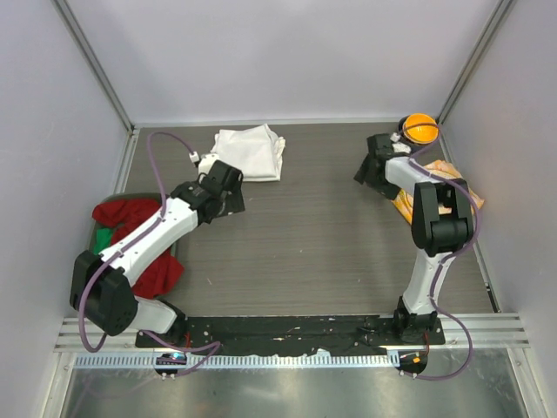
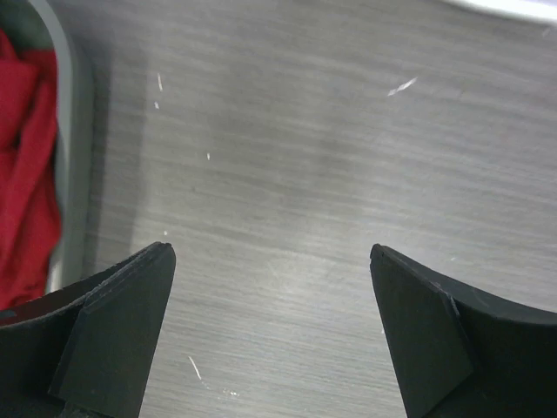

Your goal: Fold and stack the t-shirts

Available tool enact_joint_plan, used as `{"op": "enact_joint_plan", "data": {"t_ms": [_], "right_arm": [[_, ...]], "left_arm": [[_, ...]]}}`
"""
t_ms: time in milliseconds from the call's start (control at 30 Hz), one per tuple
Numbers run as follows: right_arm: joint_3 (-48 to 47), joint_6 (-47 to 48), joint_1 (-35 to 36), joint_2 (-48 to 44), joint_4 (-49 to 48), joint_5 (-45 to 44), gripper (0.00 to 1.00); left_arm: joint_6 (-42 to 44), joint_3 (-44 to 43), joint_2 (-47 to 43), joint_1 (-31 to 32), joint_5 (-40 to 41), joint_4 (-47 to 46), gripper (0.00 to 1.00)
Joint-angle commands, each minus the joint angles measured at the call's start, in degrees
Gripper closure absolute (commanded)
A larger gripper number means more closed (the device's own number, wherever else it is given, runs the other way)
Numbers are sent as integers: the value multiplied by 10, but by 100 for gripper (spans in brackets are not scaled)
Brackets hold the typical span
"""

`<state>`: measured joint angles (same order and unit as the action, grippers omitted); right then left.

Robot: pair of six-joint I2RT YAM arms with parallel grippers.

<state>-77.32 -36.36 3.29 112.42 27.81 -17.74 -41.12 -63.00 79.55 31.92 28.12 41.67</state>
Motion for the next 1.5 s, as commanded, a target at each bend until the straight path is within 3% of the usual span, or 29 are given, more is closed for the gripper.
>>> {"op": "enact_joint_plan", "data": {"t_ms": [0, 133, 300, 467, 567, 733, 933, 1233, 1333, 1433, 1467], "right_arm": [[-20, 49, 119, -110, -60, -98, 2], [-67, 92, 206, -153, -59, -66, 0], [-166, 141, 316, -141, -7, 31, 0], [-122, 150, 404, -160, -36, 60, 0], [-88, 151, 454, -164, -58, 48, 0], [-44, 157, 526, -150, -83, 37, 1], [21, 149, 560, -160, -117, 39, 1], [89, 142, 572, -198, -145, 48, 1], [110, 141, 571, -216, -149, 41, 1], [126, 143, 572, -230, -145, 27, 1], [131, 142, 572, -233, -146, 24, 1]], "left_arm": [[49, -92, -3, -26, 1, 17, 0], [75, -185, 56, -57, -21, 71, 0], [41, -203, 74, -106, -45, 119, 0], [10, -189, 52, -174, -42, 212, 0], [10, -136, 11, -225, -24, 207, 0], [24, -87, -11, -336, -82, 193, 0], [25, -33, 13, -427, -128, 142, 4], [12, -29, 134, -439, -166, 93, 10], [15, -33, 163, -438, -173, 82, 19], [17, -34, 176, -441, -179, 73, 47], [15, -34, 174, -442, -179, 71, 67]]}}
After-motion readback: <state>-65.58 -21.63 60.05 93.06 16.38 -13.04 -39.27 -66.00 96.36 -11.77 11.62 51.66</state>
